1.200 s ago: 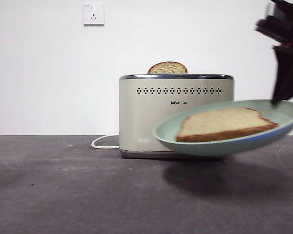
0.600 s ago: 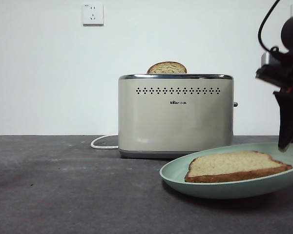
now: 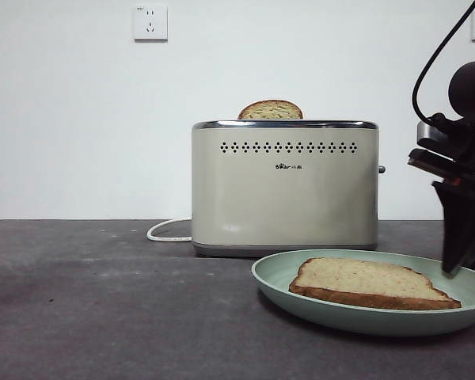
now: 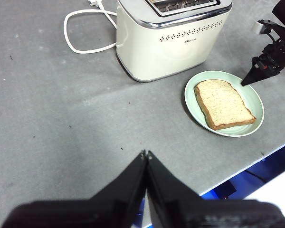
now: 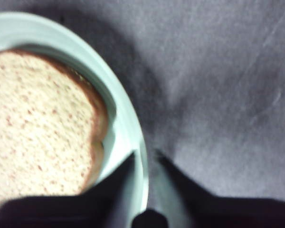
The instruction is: Take the bread from the toaster,put the bread on the plate,put the plate on the table
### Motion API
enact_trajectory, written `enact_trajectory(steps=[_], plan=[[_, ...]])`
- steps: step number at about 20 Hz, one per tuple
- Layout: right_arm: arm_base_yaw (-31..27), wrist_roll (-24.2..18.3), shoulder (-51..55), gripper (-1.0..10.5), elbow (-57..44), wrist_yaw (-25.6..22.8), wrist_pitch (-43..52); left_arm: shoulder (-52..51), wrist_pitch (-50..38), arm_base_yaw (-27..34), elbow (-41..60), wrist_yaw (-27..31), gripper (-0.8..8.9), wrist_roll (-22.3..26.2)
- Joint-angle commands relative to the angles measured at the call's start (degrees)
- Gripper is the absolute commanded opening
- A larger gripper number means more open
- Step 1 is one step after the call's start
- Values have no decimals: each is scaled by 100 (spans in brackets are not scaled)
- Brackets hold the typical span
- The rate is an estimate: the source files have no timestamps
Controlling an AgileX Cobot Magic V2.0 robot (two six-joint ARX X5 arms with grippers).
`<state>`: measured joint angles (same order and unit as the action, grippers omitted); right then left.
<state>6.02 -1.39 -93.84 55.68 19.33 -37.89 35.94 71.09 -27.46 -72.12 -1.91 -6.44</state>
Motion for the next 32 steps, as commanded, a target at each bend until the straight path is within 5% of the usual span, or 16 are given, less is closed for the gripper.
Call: enact_trajectory(steps=[1, 8, 15, 17, 21, 32], plan=[[-2, 15, 22, 416, -68, 9, 31, -11, -39, -20, 7, 7, -8, 52], [57, 157, 1611, 446, -42, 98, -400, -11, -44, -20, 7, 11, -8, 52], [955, 129, 3954, 435, -42, 763, -1626, -9, -90, -20, 7, 11, -8, 52], [1228, 129, 4419, 354, -42, 761, -2105, -11, -83, -20, 7, 11, -8, 50], [1497, 114, 5036, -14, -42, 765, -2763, -11, -79, -20, 7, 11, -8, 50], [1508, 107, 5239, 5, -42, 732, -2861, -9, -72, -20, 7, 31, -8, 52]])
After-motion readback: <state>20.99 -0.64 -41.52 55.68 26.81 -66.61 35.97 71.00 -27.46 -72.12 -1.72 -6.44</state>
